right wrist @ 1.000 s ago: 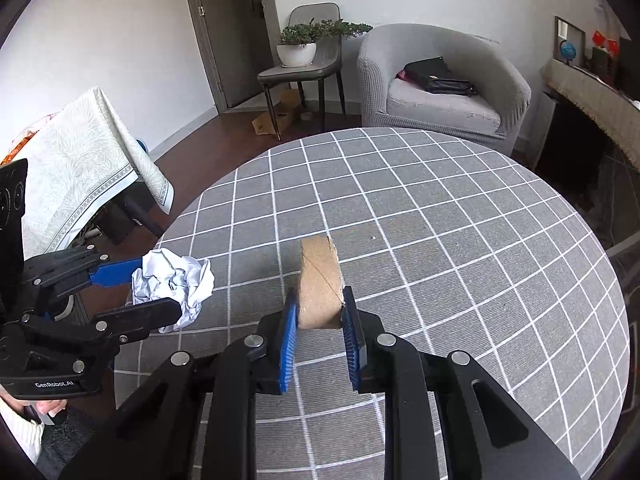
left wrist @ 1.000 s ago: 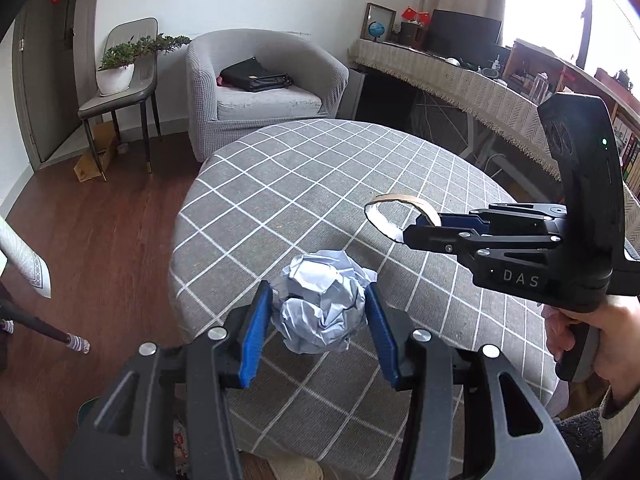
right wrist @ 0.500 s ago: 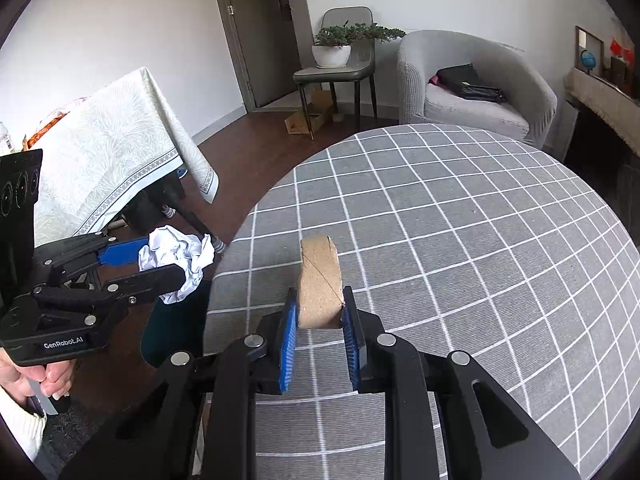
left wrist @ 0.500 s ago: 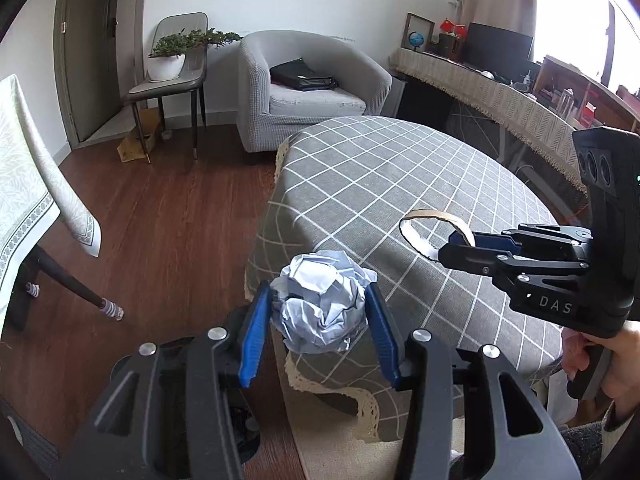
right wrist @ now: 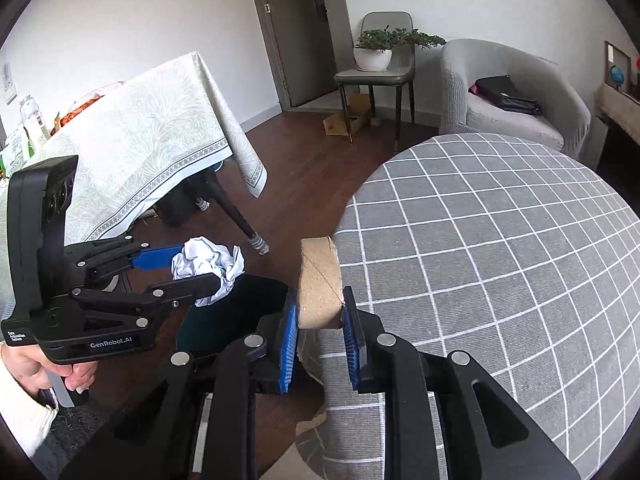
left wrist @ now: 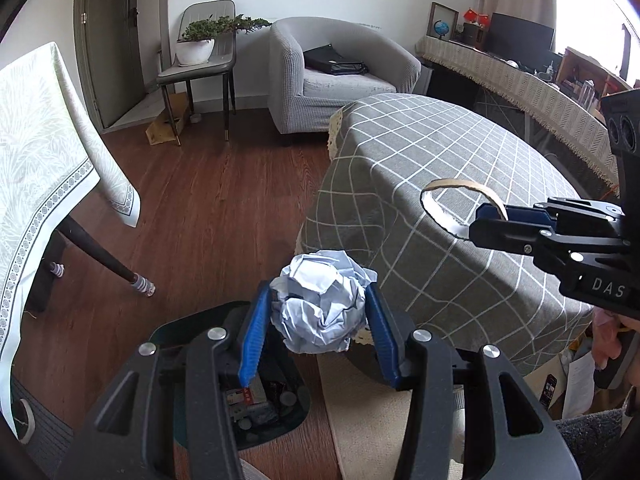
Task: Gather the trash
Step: 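Carry the paper and cardboard roll over the teal bin and open both grippers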
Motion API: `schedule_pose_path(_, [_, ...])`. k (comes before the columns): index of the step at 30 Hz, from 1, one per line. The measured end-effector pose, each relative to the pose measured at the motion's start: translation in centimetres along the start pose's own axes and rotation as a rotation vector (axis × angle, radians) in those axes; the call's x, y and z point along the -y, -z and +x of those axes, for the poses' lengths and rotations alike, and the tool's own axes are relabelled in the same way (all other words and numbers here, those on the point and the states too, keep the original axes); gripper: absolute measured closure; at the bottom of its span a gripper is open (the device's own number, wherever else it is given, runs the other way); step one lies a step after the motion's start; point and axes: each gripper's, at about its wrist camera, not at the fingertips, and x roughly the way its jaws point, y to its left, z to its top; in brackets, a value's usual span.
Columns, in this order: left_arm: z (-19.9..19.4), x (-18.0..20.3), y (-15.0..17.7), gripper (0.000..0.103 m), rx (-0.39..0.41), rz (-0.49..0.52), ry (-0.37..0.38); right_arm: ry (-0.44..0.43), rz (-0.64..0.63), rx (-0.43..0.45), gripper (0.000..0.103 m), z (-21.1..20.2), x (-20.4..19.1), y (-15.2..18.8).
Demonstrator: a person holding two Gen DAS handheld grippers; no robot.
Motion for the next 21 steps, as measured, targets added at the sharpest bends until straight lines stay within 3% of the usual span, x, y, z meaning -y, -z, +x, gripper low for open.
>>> schedule_pose_path(21, [3.9, -9.2, 5.7, 0.052, -0.187, -0.058, -0.110, -0.083, -0.098, -0.134, 0.082, 8.8, -7.9, -1.5])
